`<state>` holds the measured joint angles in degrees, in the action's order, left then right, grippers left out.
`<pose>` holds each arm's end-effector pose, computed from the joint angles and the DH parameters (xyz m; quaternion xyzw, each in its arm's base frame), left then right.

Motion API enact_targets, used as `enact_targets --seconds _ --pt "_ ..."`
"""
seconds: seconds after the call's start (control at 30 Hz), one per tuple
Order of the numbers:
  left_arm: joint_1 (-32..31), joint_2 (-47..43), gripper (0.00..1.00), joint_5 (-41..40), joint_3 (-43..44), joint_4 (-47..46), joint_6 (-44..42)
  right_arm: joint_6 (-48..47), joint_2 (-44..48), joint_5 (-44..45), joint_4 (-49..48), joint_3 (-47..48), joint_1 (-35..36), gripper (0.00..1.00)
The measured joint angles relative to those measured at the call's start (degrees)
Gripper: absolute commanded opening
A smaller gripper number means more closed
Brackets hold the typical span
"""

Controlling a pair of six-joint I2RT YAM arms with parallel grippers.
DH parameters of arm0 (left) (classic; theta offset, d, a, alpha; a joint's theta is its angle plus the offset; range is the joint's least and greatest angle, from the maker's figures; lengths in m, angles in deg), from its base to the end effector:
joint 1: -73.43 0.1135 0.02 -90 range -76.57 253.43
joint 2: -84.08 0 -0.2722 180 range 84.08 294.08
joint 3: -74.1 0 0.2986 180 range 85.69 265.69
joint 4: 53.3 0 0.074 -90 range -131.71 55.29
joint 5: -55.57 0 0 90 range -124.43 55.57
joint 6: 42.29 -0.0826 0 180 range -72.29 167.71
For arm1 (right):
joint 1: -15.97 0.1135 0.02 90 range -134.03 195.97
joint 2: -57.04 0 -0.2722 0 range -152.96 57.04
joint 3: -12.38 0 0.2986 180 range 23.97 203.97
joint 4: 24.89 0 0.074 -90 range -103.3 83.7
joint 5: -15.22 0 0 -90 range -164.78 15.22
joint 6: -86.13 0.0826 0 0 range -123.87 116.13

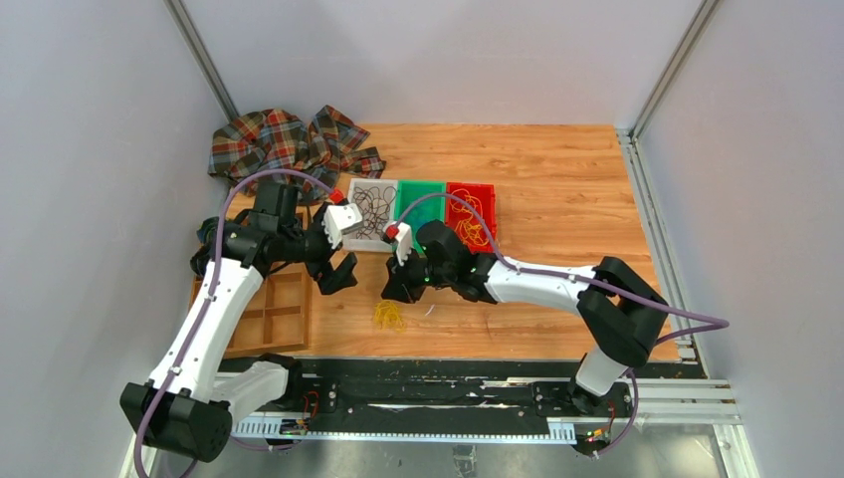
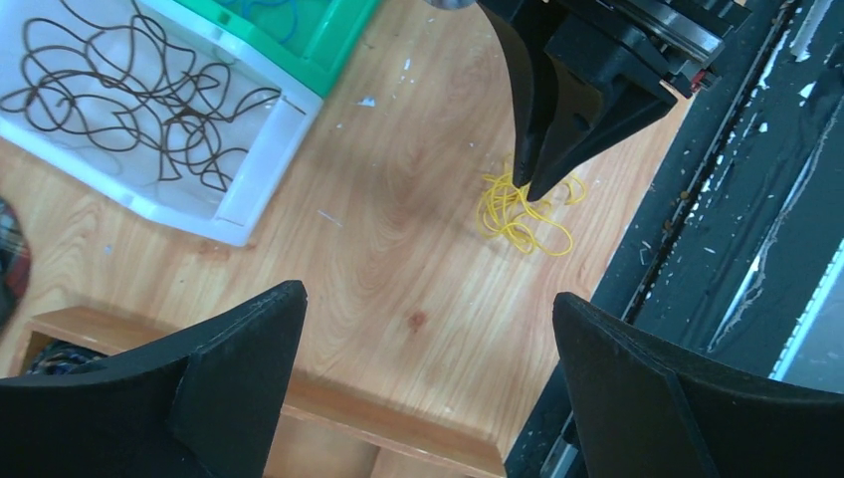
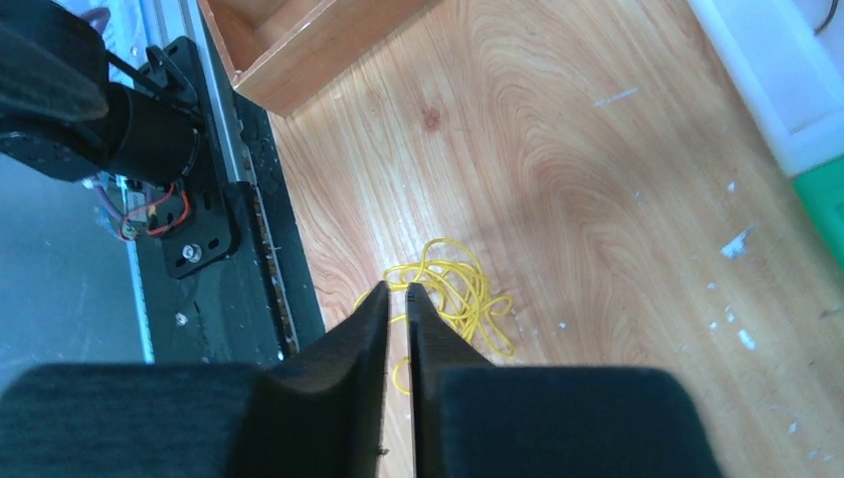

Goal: Untangle the cables

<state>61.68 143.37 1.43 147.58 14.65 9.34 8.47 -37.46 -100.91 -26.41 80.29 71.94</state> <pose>0.2386 -0.0991 0.3070 0.4697 0.7786 -0.2166 0.3553 0.2175 0.3871 0.1884 -0.4181 0.7179 0.4514 0.3256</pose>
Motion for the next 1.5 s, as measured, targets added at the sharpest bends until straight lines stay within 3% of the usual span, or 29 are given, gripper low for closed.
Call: enact_targets --seconds 0.17,0.27,0.37,0.5,0.63,0.8,1.03,1.37,1.5 --pt "0.00 1.05 0.98 0.79 -0.68 0.15 0.26 0.02 -0.35 1.53 0.37 -0.79 0.00 0.42" --pt "0.00 0.96 0.98 0.74 -0.72 0.15 0.44 -0.31 -2.43 2.67 0.22 -0.94 0.00 0.48" --pt "0.00 0.66 0.98 0.09 -0.72 0.28 0.46 -0.48 -5.64 3.56 0.02 -1.01 0.00 0.41" --pt "0.00 -0.52 0.98 -0.48 -0.72 0.81 0.17 -0.70 -8.63 4.15 -0.13 -1.01 0.00 0.13" --pt "0.00 -1.46 0.98 -0.37 -0.72 0.96 -0.09 -0.35 -8.87 4.31 -1.22 -1.01 0.00 0.01" --pt "0.00 -1.53 1.00 0.96 -1.62 0.98 -0.63 0.42 -6.21 4.66 -3.02 -2.99 0.00 0.01" --pt "0.00 0.09 0.95 4.59 -3.30 1.20 -0.68 2.62 0.96 4.04 -5.79 -5.20 0.00 0.01" --pt "0.00 3.63 0.71 11.45 -3.54 -1.22 3.37 6.16 4.33 2.71 -8.74 -5.29 0.00 0.01" --pt "0.00 5.81 0.68 13.03 -3.87 -1.97 3.87 6.78 5.11 2.51 -9.14 -5.27 0.02 0.01"
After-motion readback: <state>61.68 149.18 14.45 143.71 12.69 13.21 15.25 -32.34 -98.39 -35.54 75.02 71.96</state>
